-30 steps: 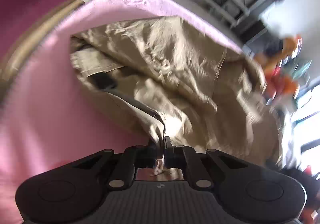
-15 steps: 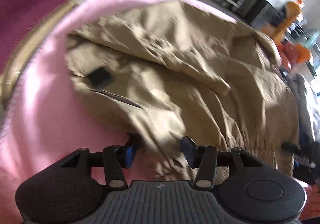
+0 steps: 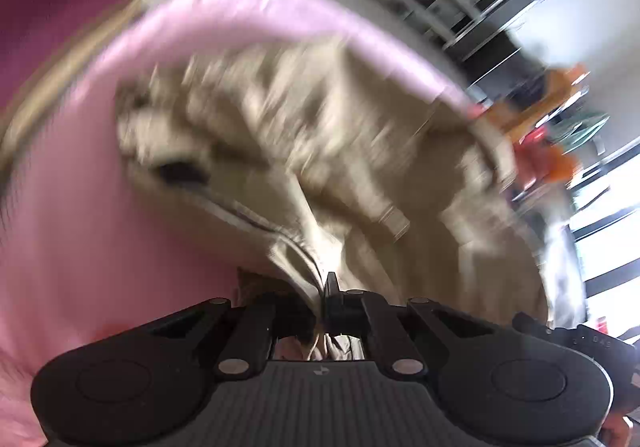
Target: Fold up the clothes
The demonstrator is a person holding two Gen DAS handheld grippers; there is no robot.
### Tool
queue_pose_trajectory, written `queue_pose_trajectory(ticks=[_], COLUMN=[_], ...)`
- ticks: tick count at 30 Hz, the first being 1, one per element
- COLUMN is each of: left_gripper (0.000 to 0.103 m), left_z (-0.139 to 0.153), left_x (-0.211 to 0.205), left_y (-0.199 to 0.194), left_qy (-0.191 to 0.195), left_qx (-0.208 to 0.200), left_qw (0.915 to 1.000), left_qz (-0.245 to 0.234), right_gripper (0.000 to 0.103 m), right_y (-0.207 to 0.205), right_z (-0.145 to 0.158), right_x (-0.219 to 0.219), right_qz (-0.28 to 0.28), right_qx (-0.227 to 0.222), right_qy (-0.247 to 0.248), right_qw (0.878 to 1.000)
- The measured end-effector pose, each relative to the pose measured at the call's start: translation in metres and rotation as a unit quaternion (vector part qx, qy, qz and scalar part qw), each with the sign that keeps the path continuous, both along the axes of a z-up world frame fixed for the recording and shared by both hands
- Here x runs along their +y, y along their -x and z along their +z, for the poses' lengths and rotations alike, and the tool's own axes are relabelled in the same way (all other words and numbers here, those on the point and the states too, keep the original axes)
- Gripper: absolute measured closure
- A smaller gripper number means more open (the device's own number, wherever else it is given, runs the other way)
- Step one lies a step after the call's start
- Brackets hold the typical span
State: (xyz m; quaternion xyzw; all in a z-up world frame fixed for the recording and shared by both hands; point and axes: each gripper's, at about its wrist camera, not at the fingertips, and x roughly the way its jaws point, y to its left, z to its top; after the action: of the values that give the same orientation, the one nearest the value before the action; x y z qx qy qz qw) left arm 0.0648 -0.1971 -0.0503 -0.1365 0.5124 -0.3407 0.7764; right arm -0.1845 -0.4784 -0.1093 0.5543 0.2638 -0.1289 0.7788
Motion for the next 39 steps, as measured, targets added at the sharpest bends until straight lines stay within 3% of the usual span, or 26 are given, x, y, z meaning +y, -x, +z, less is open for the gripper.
queue_pose_trajectory(ticks=[3,5,8,10,12,14,16,18,20,23,26,27,29,31,33,36,37,38,39], left_gripper=[0.101,0.101,0.101,0.101,0.101,0.101,0.101,0.097,0.098,0.098,0.100,0.100,0.101,0.101,0.101,0.100,0.098,0.097,0.097], left_z=[0.083,0.146,0.215,0.249,0.279,0.302,0.320,0.326,0.326,0.314,0.284,0.272,0.257,0.270,0.309,0.354,0.361,0.356,0.347], left_x=[0.012,0.032,0.075,0.101,0.118,0.134,0.149,0.155,0.142,0.109,0.062,0.044,0.013,0.004,0.005,0.031,0.037,0.038,0.039], left_y=[-0.011,-0.005,0.018,0.036,0.064,0.097,0.126,0.138,0.135,0.107,0.046,0.022,-0.027,-0.051,-0.052,-0.026,-0.015,-0.007,-0.001], left_qy=[0.082,0.170,0.294,0.355,0.382,0.407,0.436,0.458,0.418,0.339,0.247,0.215,0.177,0.177,0.220,0.276,0.281,0.273,0.263], left_qx=[-0.030,-0.070,-0.119,-0.138,-0.169,-0.230,-0.280,-0.294,-0.287,-0.246,-0.188,-0.166,-0.116,-0.128,-0.206,-0.304,-0.321,-0.325,-0.327], left_qw=[0.9961,0.9829,0.9482,0.9241,0.9085,0.8841,0.8547,0.8387,0.8618,0.9078,0.9493,0.9607,0.9743,0.9709,0.9489,0.9091,0.9024,0.9037,0.9065], left_qz=[0.012,0.018,0.025,0.025,0.009,-0.008,-0.020,-0.020,-0.001,0.026,0.051,0.059,0.077,0.099,0.093,0.070,0.062,0.053,0.044], right_gripper=[0.093,0.093,0.093,0.093,0.093,0.093,0.093,0.093,0.093,0.093,0.093,0.093,0.093,0.093,0.093,0.093,0.093,0.092,0.092], right_y=[-0.012,0.003,0.042,0.069,0.095,0.114,0.135,0.155,0.147,0.113,0.049,0.022,-0.035,-0.076,-0.081,-0.054,-0.042,-0.031,-0.027], right_z=[0.083,0.142,0.221,0.274,0.326,0.356,0.373,0.390,0.397,0.386,0.360,0.346,0.325,0.321,0.347,0.390,0.398,0.405,0.399], right_x=[0.001,0.006,0.019,0.027,0.036,0.055,0.065,0.075,0.072,0.051,0.023,0.008,-0.019,-0.038,-0.036,-0.028,-0.025,-0.022,-0.021], right_qz=[-0.003,-0.008,-0.015,-0.020,-0.024,-0.019,-0.022,-0.025,-0.024,-0.021,-0.026,-0.028,-0.031,-0.039,-0.042,-0.030,-0.025,-0.020,-0.015], right_qx=[-0.081,-0.138,-0.216,-0.267,-0.316,-0.345,-0.388,-0.428,-0.427,-0.377,-0.300,-0.264,-0.185,-0.134,-0.170,-0.264,-0.283,-0.300,-0.297], right_qy=[0.033,0.069,0.125,0.162,0.198,0.236,0.258,0.277,0.270,0.253,0.222,0.207,0.189,0.188,0.213,0.278,0.299,0.318,0.325], right_qw=[0.996,0.988,0.968,0.950,0.928,0.908,0.885,0.860,0.862,0.891,0.927,0.942,0.964,0.972,0.961,0.923,0.911,0.899,0.898])
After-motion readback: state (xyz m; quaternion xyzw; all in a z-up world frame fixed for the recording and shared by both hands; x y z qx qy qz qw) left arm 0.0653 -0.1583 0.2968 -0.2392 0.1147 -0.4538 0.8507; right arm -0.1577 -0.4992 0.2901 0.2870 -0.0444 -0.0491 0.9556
